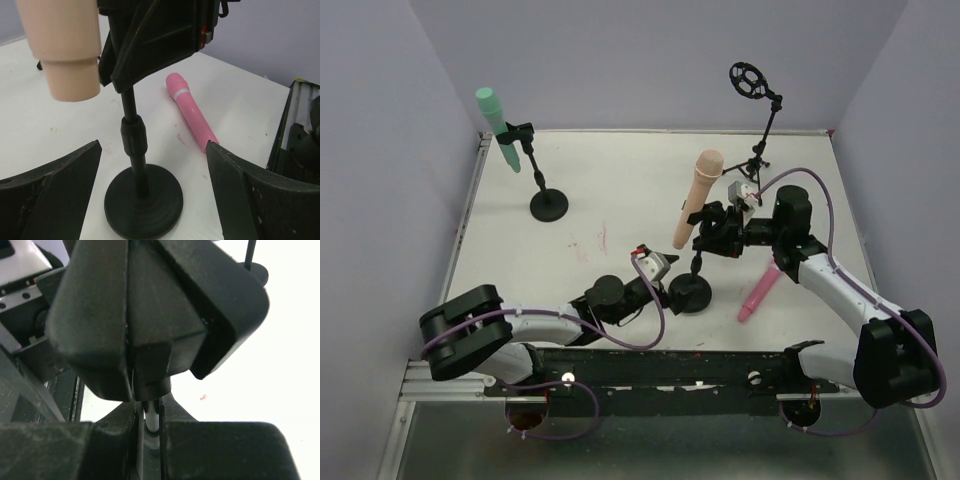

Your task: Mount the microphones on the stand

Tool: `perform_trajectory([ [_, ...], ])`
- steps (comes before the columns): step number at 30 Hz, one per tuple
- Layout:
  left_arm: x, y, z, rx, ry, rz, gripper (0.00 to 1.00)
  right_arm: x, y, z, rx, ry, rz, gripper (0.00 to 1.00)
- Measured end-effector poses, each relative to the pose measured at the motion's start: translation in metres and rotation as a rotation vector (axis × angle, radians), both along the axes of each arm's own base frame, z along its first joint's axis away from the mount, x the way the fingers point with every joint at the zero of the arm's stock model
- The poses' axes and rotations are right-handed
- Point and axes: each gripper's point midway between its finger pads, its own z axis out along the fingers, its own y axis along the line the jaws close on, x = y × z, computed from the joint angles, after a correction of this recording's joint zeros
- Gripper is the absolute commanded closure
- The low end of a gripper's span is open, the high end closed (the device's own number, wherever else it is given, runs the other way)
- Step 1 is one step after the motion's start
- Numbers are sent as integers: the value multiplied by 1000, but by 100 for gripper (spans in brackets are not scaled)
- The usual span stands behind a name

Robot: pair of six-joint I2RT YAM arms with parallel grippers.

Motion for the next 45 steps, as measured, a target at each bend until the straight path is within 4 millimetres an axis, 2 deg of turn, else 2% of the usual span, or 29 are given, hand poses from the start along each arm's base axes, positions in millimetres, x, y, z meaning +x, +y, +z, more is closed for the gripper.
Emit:
perform_trajectory([
  [4, 8, -18, -1, -6, -37, 74, 11, -1, 0, 0, 3, 2, -5, 91],
  [8, 20, -24, -4, -3, -46, 165, 13, -3, -1, 0, 6, 0, -6, 90],
  [15, 44, -24, -8, 18, -55, 332, 20, -4, -1, 0, 9, 2, -8, 89],
  [23, 54, -30, -4, 35, -77, 403, 29, -5, -1, 0, 11, 1, -9, 88],
  [26, 54, -34, -4, 48, -92, 412, 37, -5, -1, 0, 11, 1, -9, 88],
  [31, 55, -37, -7, 72, -108, 420, 60, -5, -1, 0, 12, -2, -9, 86],
  [36, 50, -40, -9, 83, -116, 410, 72, -5, -1, 0, 12, -4, -8, 83],
  [37, 50, -41, -10, 83, -117, 409, 77, -5, -2, 0, 13, -5, -7, 82],
  [42, 49, -40, -9, 81, -125, 407, 100, -9, -3, -1, 13, -24, 23, 69],
  [44, 49, -40, -9, 84, -130, 406, 100, -13, -3, -2, 12, -33, 42, 62],
  [45, 48, -39, -9, 87, -134, 405, 100, -16, -4, -2, 11, -36, 57, 55],
])
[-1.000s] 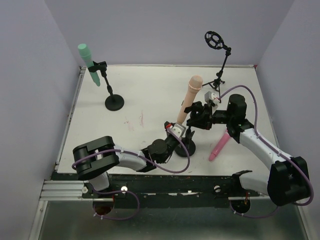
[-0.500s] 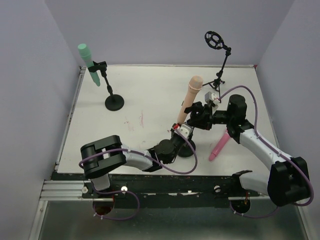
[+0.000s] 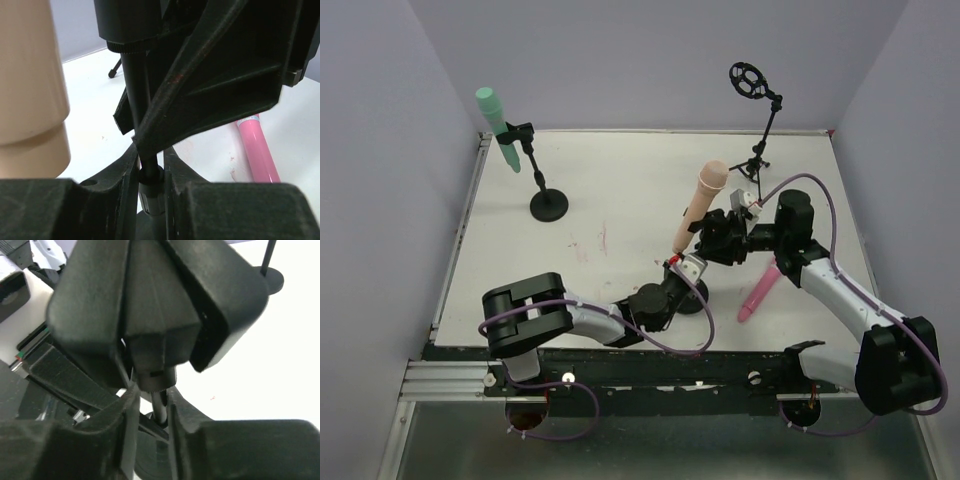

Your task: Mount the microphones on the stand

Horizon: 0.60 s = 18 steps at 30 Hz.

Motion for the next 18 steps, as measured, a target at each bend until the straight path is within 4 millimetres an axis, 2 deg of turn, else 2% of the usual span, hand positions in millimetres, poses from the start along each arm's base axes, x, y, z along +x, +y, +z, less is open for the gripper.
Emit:
perform_trajectory([
  [1, -1, 1, 0, 2, -1, -1, 100, -1, 0, 0, 0, -3, 3, 50],
  [4, -2, 6, -1, 9, -5, -2, 100, -6, 0, -1, 0, -6, 31, 26],
  [6, -4, 13, -2, 15, -10, -3, 100, -8, -1, 0, 1, -10, 44, 19],
  [9, 0, 28, -5, 29, -16, 15, 100, -12, -3, 2, 0, -15, 59, 15],
  [13, 10, 57, -5, 34, -29, 56, 100, -11, -8, 5, 1, -26, 55, 14],
  [15, 19, 76, -5, 34, -35, 87, 100, -10, -10, 7, 1, -32, 46, 14],
  [18, 42, 113, -4, 39, -39, 167, 100, -9, -12, 7, 0, -32, 40, 14],
])
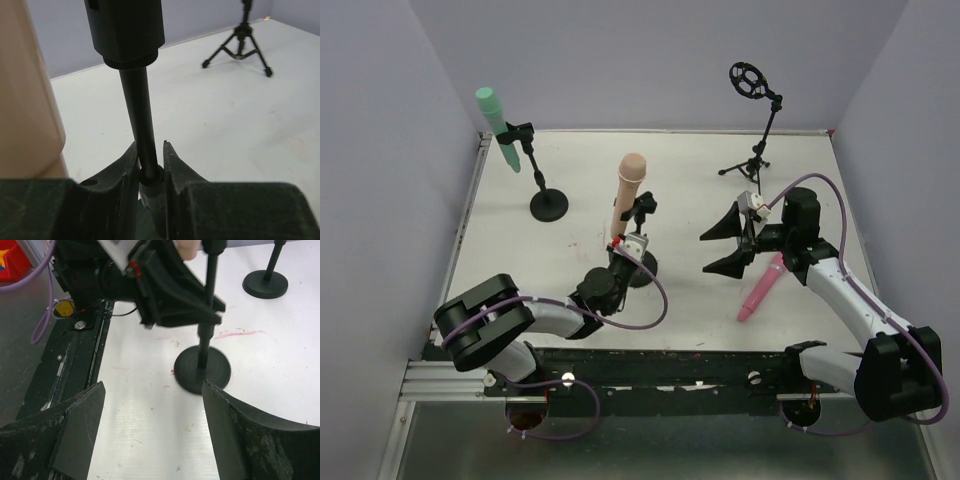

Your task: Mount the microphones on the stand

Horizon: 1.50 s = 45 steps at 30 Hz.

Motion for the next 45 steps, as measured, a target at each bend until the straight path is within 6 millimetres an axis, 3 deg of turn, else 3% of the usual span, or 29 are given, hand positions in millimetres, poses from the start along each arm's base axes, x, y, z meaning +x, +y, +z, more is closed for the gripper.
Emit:
perform_trajectory([
  [10, 98, 103, 7, 44, -22, 285, 100, 1, -1, 0, 0, -10, -3, 13],
  [15, 138, 126, 18, 43, -24, 323, 100, 3, -2, 0, -1, -15, -9, 13],
  [18, 159, 130, 38, 12, -51, 305, 100, 3, -3, 0, -1, -15, -12, 13],
  [21, 173, 135, 42, -5, -46, 292, 100, 5, -4, 0, -1, -15, -17, 13],
  [29, 185, 139, 33, -50, 8, 261, 100, 8, -7, -2, -3, -6, -30, 12],
  [45, 183, 131, 31, -124, 46, 227, 54, 13, -14, -2, 1, -4, -54, 11],
])
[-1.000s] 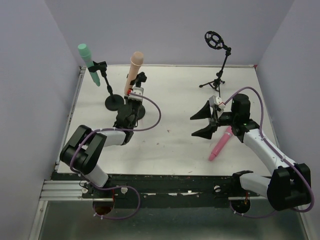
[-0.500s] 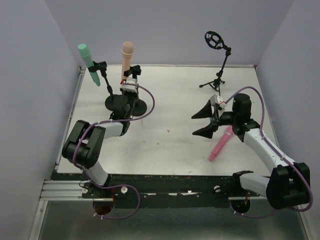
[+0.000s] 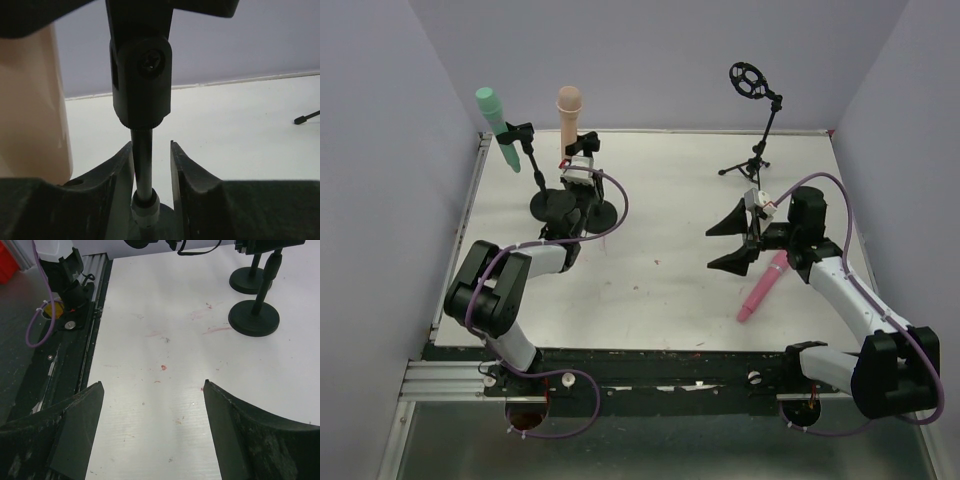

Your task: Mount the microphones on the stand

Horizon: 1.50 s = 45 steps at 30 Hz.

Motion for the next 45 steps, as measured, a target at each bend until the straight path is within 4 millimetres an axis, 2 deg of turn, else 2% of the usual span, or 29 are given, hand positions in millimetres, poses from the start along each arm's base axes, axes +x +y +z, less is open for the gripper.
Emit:
perform_trajectory([
  [3, -2, -1, -1, -5, 3, -9, 39, -1, 0, 1, 2, -1, 3, 11],
  [9, -18, -1, -3, -27, 22, -36, 22, -1, 0, 1, 2, -4, 4, 11],
  [18, -47, -5, -7, -83, 76, -86, 15, -1, -3, 4, 4, -11, -6, 6],
  [22, -78, -16, -14, -115, 118, -130, 14, 0, -5, 4, 2, -5, -17, 4],
  [27, -130, -33, -22, -144, 189, -204, 10, 7, -16, 10, -1, 2, -59, 2],
  [29, -146, -34, -12, -160, 202, -227, 3, 12, -23, 14, -1, -1, -92, 1],
  [32, -165, -27, 17, -183, 180, -245, 1, 24, -41, 21, -7, -3, -179, 0],
  [36, -196, -13, 72, -216, 97, -280, 1, 47, -66, 31, -33, 10, -350, 0],
  [39, -220, -11, 108, -207, 52, -345, 1, 73, -83, 40, -62, 39, -521, 0],
  [42, -242, -13, 146, -122, 24, -428, 1, 107, -103, 55, -77, 62, -710, 0],
  [44, -248, -13, 151, -69, 24, -445, 1, 129, -115, 64, -81, 60, -795, 0],
  [45, -249, -11, 147, -47, 36, -442, 1, 140, -120, 67, -82, 60, -824, 0],
])
